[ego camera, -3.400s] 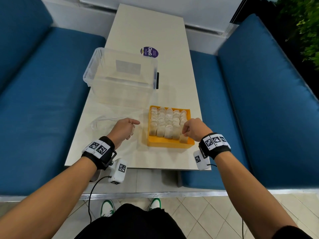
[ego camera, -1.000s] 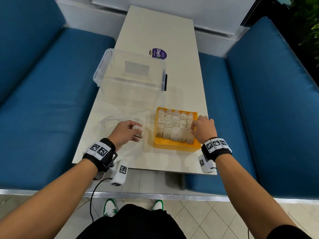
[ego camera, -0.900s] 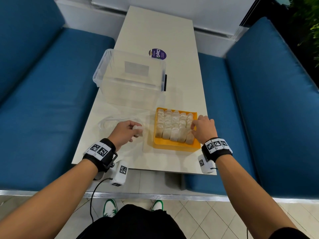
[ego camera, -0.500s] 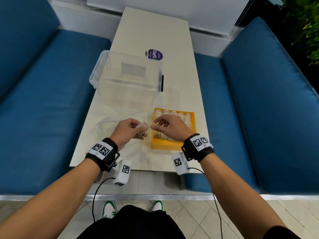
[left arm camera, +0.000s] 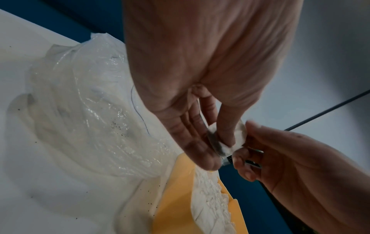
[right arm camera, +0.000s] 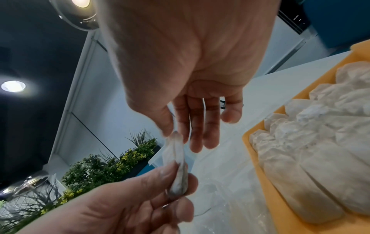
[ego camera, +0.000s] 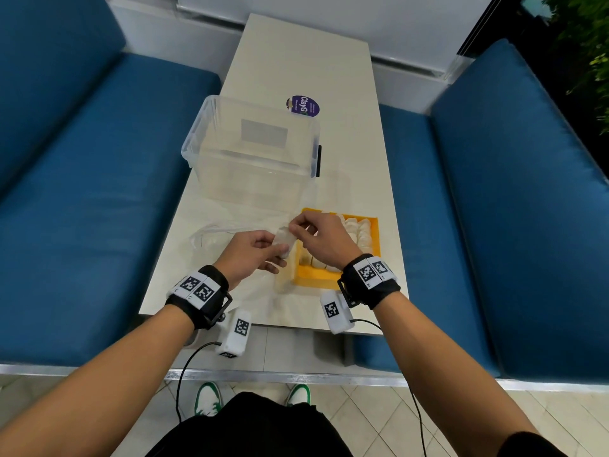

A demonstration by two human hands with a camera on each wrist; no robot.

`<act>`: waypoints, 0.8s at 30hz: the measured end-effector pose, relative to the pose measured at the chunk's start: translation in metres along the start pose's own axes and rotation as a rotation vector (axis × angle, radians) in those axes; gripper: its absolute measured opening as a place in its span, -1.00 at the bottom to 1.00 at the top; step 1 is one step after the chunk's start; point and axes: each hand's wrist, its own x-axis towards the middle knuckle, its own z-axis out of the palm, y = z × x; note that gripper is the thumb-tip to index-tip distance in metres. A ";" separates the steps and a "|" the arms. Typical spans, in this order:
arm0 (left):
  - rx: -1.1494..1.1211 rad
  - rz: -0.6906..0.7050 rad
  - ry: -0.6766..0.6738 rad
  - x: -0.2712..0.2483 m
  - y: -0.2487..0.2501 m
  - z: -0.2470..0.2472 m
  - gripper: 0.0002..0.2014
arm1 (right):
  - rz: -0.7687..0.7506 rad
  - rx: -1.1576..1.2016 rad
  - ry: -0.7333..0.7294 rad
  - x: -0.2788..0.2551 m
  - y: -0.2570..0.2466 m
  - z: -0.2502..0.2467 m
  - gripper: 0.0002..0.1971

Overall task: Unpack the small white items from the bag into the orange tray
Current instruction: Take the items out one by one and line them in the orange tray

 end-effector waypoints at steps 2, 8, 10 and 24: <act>0.001 0.016 0.016 0.000 -0.001 0.001 -0.76 | -0.018 -0.014 -0.015 0.001 -0.001 0.002 -0.84; 0.059 0.003 -0.024 -0.001 -0.003 0.005 -0.75 | -0.036 -0.038 0.003 0.006 -0.005 -0.001 -0.93; 0.072 0.010 -0.018 -0.001 -0.004 0.006 -0.76 | -0.044 -0.056 0.008 0.006 -0.005 -0.002 -0.93; 0.199 0.011 0.044 0.001 -0.007 0.002 -0.88 | -0.034 -0.121 0.105 -0.004 0.014 -0.031 -0.88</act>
